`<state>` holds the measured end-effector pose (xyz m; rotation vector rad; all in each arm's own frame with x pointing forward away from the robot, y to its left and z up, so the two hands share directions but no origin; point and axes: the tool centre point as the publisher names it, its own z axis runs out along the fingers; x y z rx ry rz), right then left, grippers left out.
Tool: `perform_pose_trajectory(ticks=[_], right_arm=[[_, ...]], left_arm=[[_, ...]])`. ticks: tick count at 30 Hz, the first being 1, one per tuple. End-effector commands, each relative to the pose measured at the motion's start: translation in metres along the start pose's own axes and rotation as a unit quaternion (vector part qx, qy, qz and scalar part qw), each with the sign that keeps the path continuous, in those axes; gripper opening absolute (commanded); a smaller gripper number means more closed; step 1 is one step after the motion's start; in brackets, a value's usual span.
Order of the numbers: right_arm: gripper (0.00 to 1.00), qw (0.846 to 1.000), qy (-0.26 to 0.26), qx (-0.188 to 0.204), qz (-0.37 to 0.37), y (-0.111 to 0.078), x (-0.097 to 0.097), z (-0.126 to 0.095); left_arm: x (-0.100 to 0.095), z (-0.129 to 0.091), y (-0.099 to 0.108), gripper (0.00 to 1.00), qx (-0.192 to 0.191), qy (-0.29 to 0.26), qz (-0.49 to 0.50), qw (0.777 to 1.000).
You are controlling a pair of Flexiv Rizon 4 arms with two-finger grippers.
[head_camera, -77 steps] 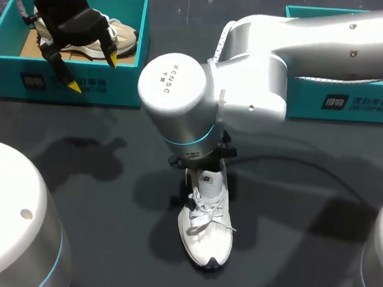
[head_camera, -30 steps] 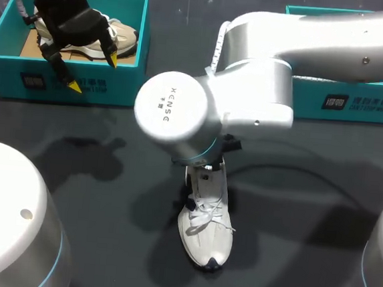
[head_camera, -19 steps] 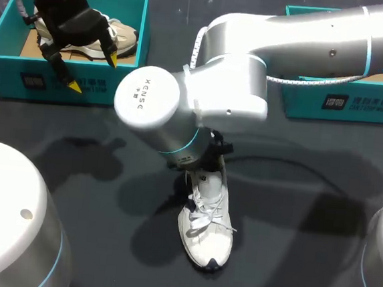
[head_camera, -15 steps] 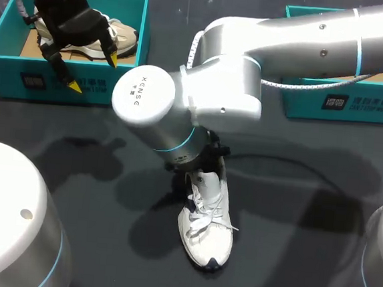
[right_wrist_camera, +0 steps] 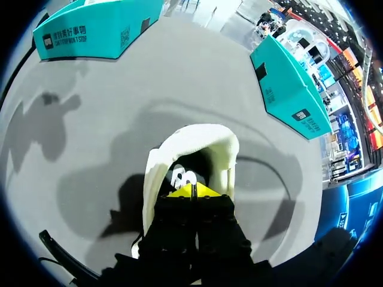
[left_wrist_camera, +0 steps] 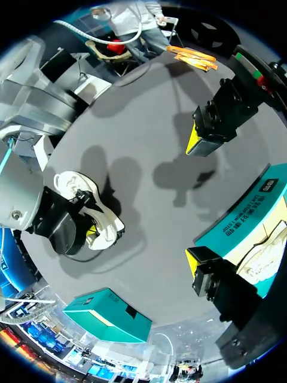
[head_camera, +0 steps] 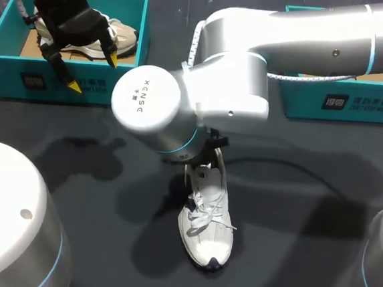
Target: Take the shoe out of the shoebox, open the shoe tongue, remove and reinsert the insole, then place the shoe into the shoebox
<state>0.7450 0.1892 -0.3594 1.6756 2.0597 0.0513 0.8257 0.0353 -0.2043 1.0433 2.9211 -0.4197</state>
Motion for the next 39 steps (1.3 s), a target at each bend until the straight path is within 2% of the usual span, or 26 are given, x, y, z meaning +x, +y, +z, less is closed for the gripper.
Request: perform_pose_trajectory(ticks=[1, 8, 20, 30, 35, 39], right_arm=[[0.0, 1.0, 0.024, -0.001, -0.001, 0.003, -0.008, 0.008], [0.0, 0.999, 0.049, 0.016, -0.004, 0.003, -0.001, 0.024], [0.0, 0.995, 0.079, 0.061, -0.004, -0.014, 0.01, 0.038], [0.0, 0.991, 0.104, 0.084, -0.006, -0.015, 0.001, 0.006], [0.0, 0.992, 0.097, 0.083, -0.009, -0.009, -0.006, -0.01], [0.0, 0.988, 0.107, 0.108, -0.013, -0.007, -0.009, -0.013]], left_arm=[[0.0, 0.0, 0.0, 1.0, -0.001, 0.001, 0.0, 1.0], [0.0, 0.0, 0.0, 1.0, -0.001, 0.001, 0.0, 1.0], [0.0, 0.0, 0.0, 1.0, -0.001, 0.001, 0.0, 1.0], [0.0, 0.0, 0.0, 1.0, -0.001, 0.001, 0.0, 1.0], [0.0, 0.0, 0.0, 1.0, -0.001, 0.001, 0.0, 1.0], [0.0, 0.0, 0.0, 1.0, -0.001, 0.001, 0.0, 1.0]])
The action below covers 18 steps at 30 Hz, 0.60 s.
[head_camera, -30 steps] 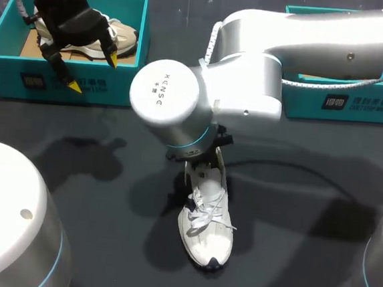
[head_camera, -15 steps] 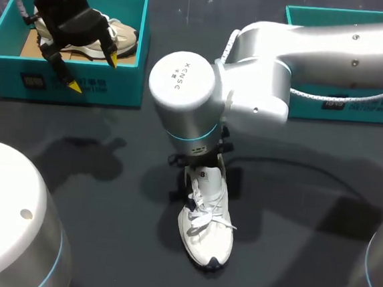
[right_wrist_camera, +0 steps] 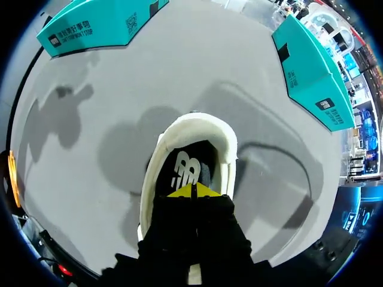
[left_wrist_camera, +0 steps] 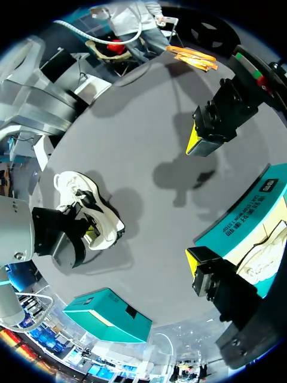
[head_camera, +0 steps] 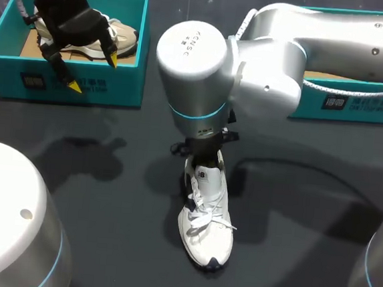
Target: Take the shoe out of the shoebox, open the shoe tongue, remove and reinsert the insole, then place the shoe into the shoebox
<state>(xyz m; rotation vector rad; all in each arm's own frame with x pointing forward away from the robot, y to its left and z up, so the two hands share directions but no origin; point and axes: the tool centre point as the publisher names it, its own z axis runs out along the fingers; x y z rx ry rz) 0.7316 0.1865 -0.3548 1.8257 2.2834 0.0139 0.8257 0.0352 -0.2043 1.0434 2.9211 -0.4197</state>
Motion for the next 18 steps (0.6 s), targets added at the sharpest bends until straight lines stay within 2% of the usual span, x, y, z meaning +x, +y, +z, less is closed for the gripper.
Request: perform_pose_trajectory(ticks=[1, 8, 18], right_arm=[[0.0, 1.0, 0.014, 0.021, -0.003, 0.004, -0.005, -0.007], [0.0, 0.996, 0.038, 0.08, -0.01, 0.005, -0.001, -0.007], [0.0, 0.993, 0.029, 0.111, 0.022, -0.008, 0.001, -0.016]], left_arm=[[0.0, 0.0, 0.0, 1.0, -0.001, 0.001, 0.0, 1.0], [0.0, 0.0, 0.0, 1.0, -0.001, 0.001, 0.0, 1.0], [0.0, 0.0, 0.0, 1.0, -0.001, 0.001, 0.0, 1.0]])
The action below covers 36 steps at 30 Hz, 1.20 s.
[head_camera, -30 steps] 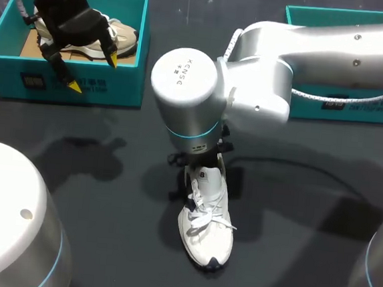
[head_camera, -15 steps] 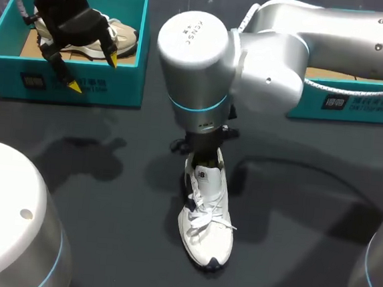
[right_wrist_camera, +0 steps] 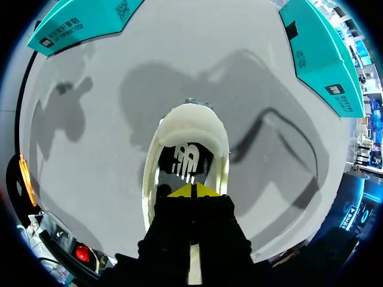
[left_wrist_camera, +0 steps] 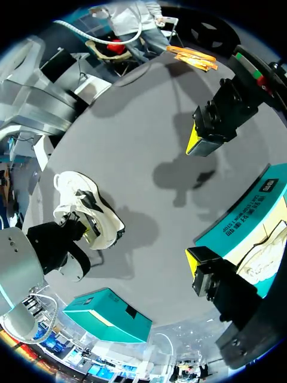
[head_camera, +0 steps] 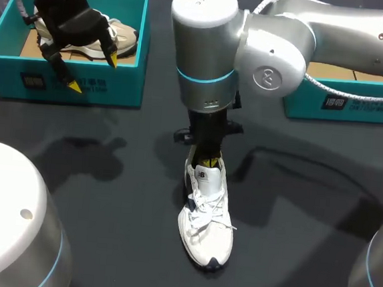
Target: Take the shoe out of the shoebox, open the shoe tongue, remove and reinsert the insole, then place the shoe into the shoebox
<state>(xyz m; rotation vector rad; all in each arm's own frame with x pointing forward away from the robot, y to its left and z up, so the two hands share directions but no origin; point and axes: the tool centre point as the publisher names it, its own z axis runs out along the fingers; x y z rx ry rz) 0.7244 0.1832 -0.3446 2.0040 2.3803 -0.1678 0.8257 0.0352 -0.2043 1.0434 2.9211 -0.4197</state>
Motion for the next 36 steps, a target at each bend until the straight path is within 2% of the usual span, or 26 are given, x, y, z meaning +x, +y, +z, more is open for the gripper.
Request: perform_pose_trajectory(ticks=[1, 9, 18, 20, 26, 33, 36], right_arm=[[0.0, 1.0, -0.006, 0.005, 0.005, -0.004, 0.005, -0.005], [0.0, 1.0, -0.002, 0.024, 0.005, -0.01, 0.01, -0.009], [0.13, 0.999, 0.005, 0.03, 0.009, -0.013, 0.013, -0.002], [0.17, 0.999, 0.006, 0.032, 0.011, -0.014, 0.013, -0.001], [0.39, 0.999, 0.004, 0.033, 0.015, -0.015, 0.012, -0.001], [0.52, 0.999, 0.001, 0.033, 0.02, -0.017, 0.012, -0.002], [0.64, 0.999, 0.0, 0.032, 0.021, -0.018, 0.012, -0.003]], left_arm=[[0.0, 0.0, 0.0, 1.0, -0.001, 0.001, 0.0, 1.0], [0.0, 0.0, 0.0, 1.0, -0.001, 0.001, 0.0, 1.0], [0.0, 0.0, 0.0, 1.0, -0.001, 0.001, 0.0, 1.0], [0.0, 0.0, 0.0, 1.0, -0.001, 0.001, 0.0, 1.0], [0.0, 0.0, 0.0, 1.0, -0.001, 0.001, 0.0, 1.0], [0.0, 0.0, 0.0, 1.0, -0.001, 0.001, 0.0, 1.0], [0.0, 0.0, 0.0, 1.0, -0.001, 0.001, 0.0, 1.0]])
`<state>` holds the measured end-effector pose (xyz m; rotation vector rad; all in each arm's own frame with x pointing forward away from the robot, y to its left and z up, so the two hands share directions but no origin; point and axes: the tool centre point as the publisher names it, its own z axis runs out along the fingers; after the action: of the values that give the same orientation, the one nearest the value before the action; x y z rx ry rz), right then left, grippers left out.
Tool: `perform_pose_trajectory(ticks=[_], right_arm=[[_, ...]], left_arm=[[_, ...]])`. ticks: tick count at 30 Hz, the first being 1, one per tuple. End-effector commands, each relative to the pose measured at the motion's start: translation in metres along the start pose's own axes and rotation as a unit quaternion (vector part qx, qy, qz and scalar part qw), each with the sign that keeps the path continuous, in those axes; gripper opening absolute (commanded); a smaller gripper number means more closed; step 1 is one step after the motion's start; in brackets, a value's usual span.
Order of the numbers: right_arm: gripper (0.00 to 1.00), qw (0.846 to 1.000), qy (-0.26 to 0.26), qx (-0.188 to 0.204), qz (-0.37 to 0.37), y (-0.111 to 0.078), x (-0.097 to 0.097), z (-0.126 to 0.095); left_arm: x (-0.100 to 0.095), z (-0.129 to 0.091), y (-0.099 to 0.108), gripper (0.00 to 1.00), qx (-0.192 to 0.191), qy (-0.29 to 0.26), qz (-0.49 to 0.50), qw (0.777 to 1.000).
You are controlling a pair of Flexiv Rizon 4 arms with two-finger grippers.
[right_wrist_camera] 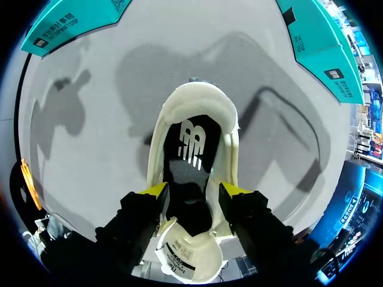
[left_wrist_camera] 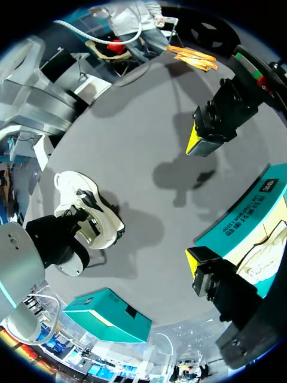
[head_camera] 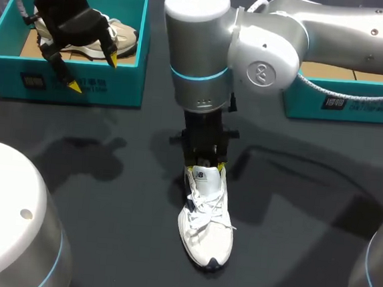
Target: Take the shoe out of the shoebox, open the shoe tongue, remove and reinsert the insole, then place the shoe into the shoebox
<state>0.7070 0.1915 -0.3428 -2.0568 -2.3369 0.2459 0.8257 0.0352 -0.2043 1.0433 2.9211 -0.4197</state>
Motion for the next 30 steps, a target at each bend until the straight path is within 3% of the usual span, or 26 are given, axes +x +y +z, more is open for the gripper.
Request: perform_pose_trajectory(ticks=[1, 10, 16, 18, 22, 23, 28, 30], right_arm=[[0.68, 1.0, -0.001, -0.002, 0.001, -0.0021, 0.0, -0.0012], [1.0, 1.0, 0.006, -0.004, 0.0, -0.003, -0.0016, -0.0009], [0.99, 1.0, 0.004, -0.017, 0.004, -0.0066, -0.002, -0.0043], [0.94, 1.0, 0.003, -0.019, 0.005, -0.0074, -0.0017, -0.006], [0.7, 1.0, 0.001, -0.023, 0.007, -0.0094, -0.0016, -0.0089], [0.69, 1.0, 0.0, -0.024, 0.008, -0.0099, -0.0017, -0.0093], [0.86, 1.0, 0.0, -0.024, 0.009, -0.0111, -0.0016, -0.0102], [0.86, 1.0, 0.0, -0.025, 0.008, -0.0112, -0.0016, -0.0102]], left_arm=[[0.0001, 0.0, 0.0005, 1.0, -0.001, 0.001, 0.0, 1.0], [0.0001, 0.0, 0.0005, 1.0, -0.001, 0.001, 0.0, 1.0], [0.0001, 0.0, 0.0005, 1.0, -0.001, 0.001, 0.0, 1.0], [0.0001, 0.0, 0.0005, 1.0, -0.001, 0.001, 0.0, 1.0], [0.0001, 0.0, 0.0005, 1.0, -0.001, 0.001, 0.0, 1.0], [0.0001, 0.0, 0.0005, 1.0, -0.001, 0.001, 0.0, 1.0], [0.0001, 0.0, 0.0005, 1.0, -0.001, 0.001, 0.0, 1.0], [0.0001, 0.0, 0.0005, 1.0, -0.001, 0.001, 0.0, 1.0]])
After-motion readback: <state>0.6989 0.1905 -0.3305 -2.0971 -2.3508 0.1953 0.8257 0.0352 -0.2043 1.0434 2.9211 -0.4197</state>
